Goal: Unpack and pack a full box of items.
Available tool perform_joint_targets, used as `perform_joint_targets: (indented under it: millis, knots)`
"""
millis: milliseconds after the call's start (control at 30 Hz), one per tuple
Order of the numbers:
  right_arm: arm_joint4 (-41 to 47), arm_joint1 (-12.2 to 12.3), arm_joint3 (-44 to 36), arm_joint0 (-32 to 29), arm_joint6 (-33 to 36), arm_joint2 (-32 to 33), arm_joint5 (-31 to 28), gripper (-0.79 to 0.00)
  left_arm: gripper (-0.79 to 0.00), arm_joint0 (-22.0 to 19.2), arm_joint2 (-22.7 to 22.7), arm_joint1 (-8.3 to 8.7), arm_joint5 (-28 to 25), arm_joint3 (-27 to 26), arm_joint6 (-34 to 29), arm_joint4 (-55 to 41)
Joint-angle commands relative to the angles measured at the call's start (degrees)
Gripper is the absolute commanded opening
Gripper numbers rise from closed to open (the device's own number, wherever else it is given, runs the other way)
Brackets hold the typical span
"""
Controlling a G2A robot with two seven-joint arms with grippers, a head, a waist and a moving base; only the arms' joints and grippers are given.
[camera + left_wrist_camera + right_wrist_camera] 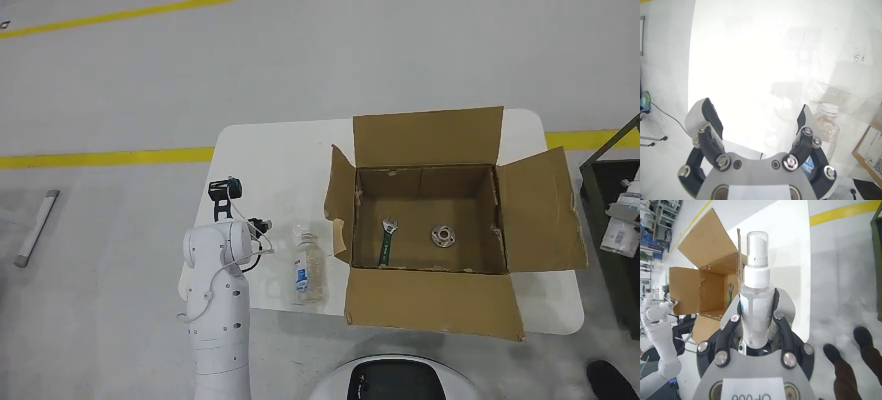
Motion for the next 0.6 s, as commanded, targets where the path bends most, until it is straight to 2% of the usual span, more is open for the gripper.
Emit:
perform_joint_targets:
  millis: [0, 167, 333, 567]
  knots:
    - [-0.6, 1.1, -0.1, -2.3, 0.0, -0.4, -1.0, -0.785, 0.0, 0.0, 0.0, 0.0, 0.0, 0.0, 0.0, 0.0]
    - [-1.0, 4.0, 1.0, -5.7, 0.0, -1.4, -1.5, -0.785, 0.0, 0.0, 0.0, 0.0, 0.0, 0.0, 0.0, 0.0]
    - [-3.3, 6.2, 2.3, -8.6, 0.0, -5.4, -1.7, -0.785, 0.0, 0.0, 0.0, 0.0, 0.0, 0.0, 0.0, 0.0]
    - [-8.1, 7.7, 3.4, -12.0, -0.1, -11.1, -1.0, -0.785, 0.0, 0.0, 0.0, 0.0, 0.0, 0.0, 0.0, 0.0]
